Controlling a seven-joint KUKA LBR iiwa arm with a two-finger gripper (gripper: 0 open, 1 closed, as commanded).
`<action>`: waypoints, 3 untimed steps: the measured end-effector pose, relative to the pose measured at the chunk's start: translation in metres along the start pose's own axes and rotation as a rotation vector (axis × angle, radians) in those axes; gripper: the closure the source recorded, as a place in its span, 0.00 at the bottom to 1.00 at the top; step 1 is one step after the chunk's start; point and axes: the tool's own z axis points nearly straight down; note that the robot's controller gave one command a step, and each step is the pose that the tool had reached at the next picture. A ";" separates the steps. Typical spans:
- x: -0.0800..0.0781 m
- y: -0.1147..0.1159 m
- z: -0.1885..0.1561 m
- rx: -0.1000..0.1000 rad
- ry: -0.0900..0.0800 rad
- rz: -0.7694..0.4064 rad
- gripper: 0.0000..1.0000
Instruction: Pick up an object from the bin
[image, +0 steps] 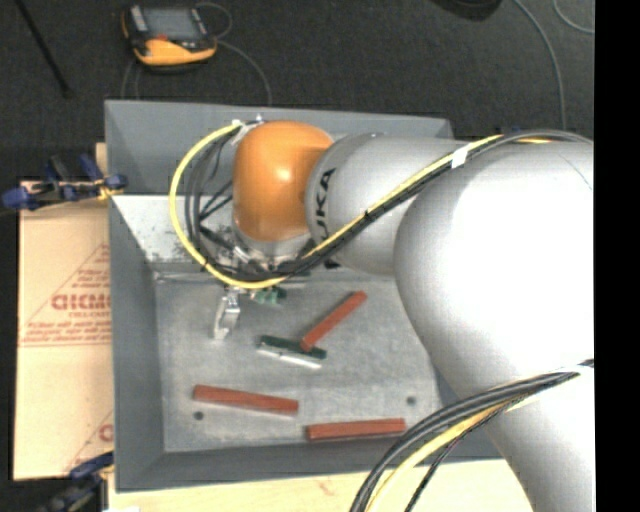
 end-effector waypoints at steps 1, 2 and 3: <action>0.008 -0.059 0.001 -0.007 -0.001 0.200 0.00; 0.030 -0.086 -0.013 0.008 0.006 -0.051 0.00; 0.042 -0.093 -0.004 -0.001 0.010 0.235 1.00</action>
Offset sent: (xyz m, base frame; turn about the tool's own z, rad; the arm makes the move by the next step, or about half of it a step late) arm -0.0431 -0.0780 0.0209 -0.1033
